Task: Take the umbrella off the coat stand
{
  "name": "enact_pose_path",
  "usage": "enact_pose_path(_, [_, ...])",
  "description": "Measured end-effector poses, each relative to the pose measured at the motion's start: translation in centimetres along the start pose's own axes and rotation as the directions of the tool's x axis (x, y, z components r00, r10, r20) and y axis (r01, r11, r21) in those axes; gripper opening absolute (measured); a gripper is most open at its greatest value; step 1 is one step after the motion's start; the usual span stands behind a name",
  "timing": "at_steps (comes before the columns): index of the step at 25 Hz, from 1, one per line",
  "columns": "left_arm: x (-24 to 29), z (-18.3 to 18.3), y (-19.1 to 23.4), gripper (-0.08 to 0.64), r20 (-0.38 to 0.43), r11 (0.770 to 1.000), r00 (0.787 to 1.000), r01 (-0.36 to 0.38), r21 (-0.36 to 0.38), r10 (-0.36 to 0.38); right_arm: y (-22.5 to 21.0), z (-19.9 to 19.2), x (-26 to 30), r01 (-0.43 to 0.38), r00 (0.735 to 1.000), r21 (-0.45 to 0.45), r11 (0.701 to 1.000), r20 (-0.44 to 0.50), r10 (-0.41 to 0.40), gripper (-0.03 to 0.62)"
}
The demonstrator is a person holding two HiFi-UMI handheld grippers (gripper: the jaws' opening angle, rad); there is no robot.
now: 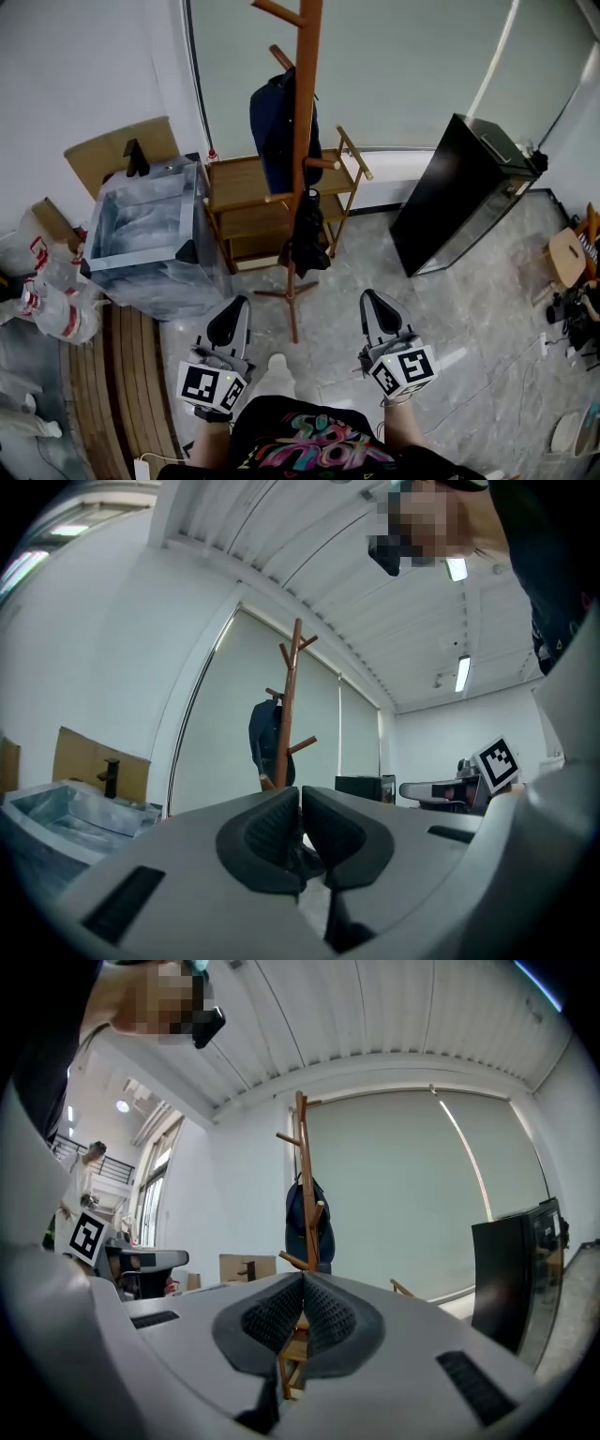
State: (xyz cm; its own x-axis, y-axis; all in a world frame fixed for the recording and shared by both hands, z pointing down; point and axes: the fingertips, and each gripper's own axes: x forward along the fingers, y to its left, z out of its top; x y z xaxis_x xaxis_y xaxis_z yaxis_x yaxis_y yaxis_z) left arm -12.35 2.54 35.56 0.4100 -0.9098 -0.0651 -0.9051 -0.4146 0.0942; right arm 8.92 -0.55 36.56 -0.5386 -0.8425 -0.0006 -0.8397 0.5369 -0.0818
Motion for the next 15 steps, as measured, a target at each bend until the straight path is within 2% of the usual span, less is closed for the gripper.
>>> enact_pose_path(7, [6.5,0.0,6.8,0.034,-0.012,0.999,0.999,0.038,-0.006,-0.038,-2.2,0.3,8.9,0.060,0.998,-0.002,0.998,-0.001,-0.060,0.015])
enact_pose_path(15, [11.1,-0.7,10.0,0.032,-0.040,0.998,0.997,0.063,-0.012,-0.063,-3.9,-0.5,14.0,0.073,0.997,0.006,0.997,-0.021,-0.073,0.015])
